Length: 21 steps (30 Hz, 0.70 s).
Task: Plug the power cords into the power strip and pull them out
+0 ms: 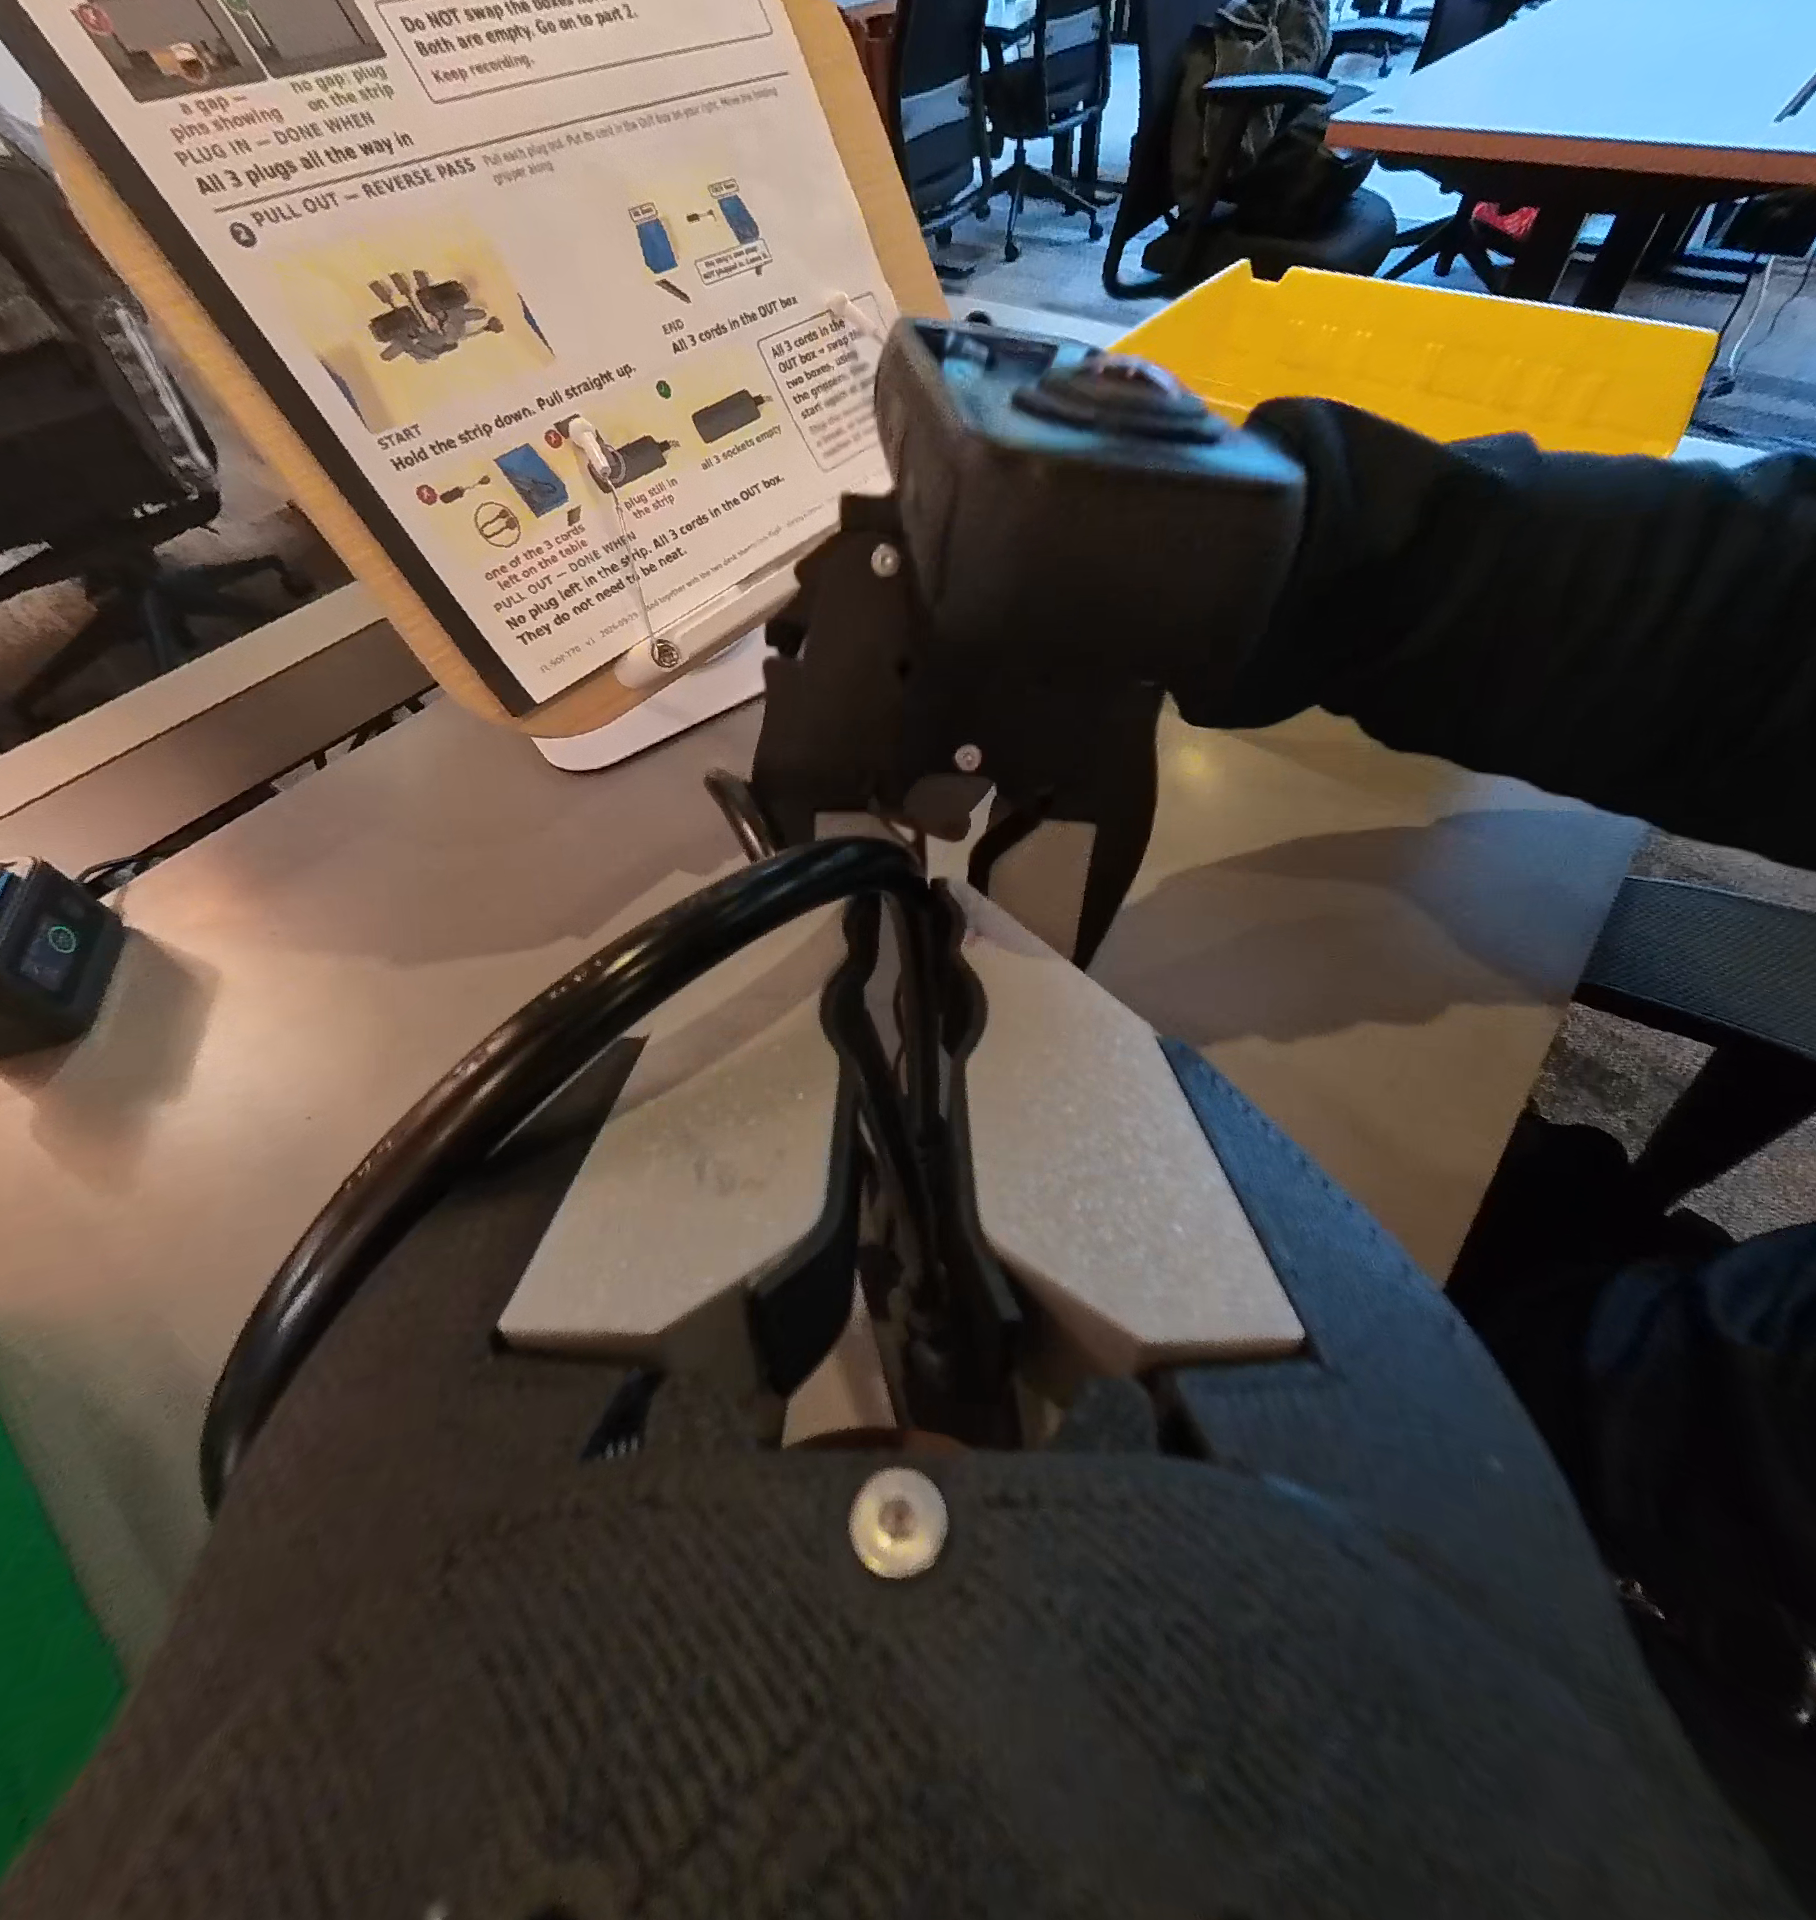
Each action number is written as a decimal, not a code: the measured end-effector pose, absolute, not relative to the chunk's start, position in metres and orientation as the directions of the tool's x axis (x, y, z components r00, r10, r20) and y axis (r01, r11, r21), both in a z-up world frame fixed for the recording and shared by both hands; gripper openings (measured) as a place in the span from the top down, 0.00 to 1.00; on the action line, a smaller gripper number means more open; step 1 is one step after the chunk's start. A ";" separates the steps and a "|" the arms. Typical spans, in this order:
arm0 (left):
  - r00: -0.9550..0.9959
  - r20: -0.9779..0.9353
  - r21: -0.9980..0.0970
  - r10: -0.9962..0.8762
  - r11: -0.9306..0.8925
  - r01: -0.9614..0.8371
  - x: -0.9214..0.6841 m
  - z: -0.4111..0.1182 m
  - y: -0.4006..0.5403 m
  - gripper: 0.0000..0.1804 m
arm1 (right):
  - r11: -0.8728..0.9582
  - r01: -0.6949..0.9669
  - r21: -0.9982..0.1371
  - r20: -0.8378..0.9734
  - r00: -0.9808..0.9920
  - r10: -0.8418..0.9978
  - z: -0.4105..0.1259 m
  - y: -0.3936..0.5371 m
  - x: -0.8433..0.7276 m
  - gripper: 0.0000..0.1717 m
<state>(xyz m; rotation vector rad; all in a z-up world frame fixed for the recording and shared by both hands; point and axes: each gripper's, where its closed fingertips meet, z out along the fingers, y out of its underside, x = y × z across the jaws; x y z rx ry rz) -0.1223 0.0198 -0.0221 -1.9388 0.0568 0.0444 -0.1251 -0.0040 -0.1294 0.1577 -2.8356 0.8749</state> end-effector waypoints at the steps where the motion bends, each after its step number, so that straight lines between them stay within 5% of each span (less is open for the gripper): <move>1: 0.998 -0.058 -0.931 -0.016 -0.359 -0.060 -0.123 -0.022 0.019 0.96 | 0.818 -0.159 -0.552 0.201 -0.978 -0.054 -0.127 -0.005 -0.125 0.93; 15: 0.999 -0.032 -0.952 -0.003 -0.306 -0.031 -0.132 -0.022 0.007 0.96 | 0.895 -0.244 -0.374 0.266 -0.952 -0.149 -0.133 -0.015 -0.136 0.93; 21: 1.000 0.008 -0.967 -0.021 -0.255 0.003 -0.134 -0.021 -0.003 0.96 | 0.831 -0.225 -0.509 0.235 -0.965 -0.117 -0.126 -0.029 -0.132 0.89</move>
